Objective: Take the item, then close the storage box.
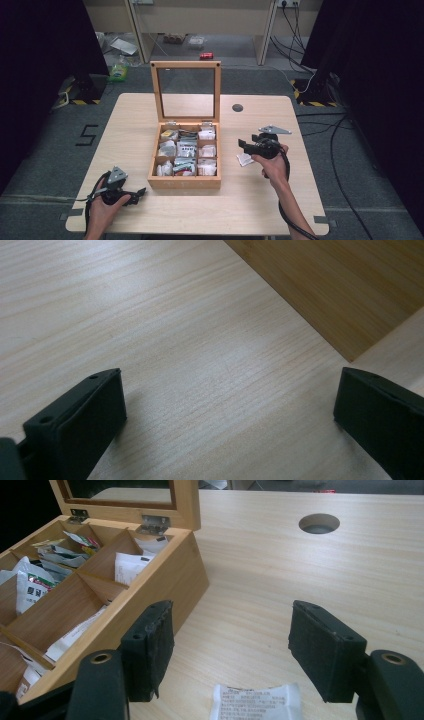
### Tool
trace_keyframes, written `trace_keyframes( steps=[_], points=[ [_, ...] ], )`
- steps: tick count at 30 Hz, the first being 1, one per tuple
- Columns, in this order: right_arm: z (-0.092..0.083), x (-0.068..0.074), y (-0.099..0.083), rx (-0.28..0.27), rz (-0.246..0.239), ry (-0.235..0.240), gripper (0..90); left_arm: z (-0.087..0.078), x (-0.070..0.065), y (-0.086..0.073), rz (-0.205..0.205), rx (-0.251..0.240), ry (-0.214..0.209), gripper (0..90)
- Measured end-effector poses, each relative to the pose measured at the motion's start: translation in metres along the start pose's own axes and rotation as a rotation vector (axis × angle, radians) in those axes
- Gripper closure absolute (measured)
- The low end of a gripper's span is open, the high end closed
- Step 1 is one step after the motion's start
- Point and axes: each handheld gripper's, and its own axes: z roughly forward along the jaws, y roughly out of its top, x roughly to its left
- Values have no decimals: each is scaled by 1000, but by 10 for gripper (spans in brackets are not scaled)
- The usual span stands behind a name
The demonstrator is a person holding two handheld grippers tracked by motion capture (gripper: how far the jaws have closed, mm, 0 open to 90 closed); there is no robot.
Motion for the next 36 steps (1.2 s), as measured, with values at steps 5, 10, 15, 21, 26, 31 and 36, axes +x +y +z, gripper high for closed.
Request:
trace_keyframes(
  steps=[5,10,15,21,26,31,36],
  points=[
    [3,6,5,-7,0,15,349,0,0,0,-1,0,0,0],
    [6,12,8,-10,-7,27,349,0,0,0,-1,0,0,0],
    [11,18,9,-10,-10,39,349,0,0,0,0,0,0,0],
    [17,22,9,-3,-25,52,348,0,0,0,0,0,0,0],
    [24,26,11,-1,-38,56,348,0,0,0,0,0,0,0],
    [32,30,11,11,-55,63,347,-1,-1,-1,2,0,-2,0],
    [39,32,16,3,-49,57,347,-1,-1,-1,2,0,-2,0]
  ],
)
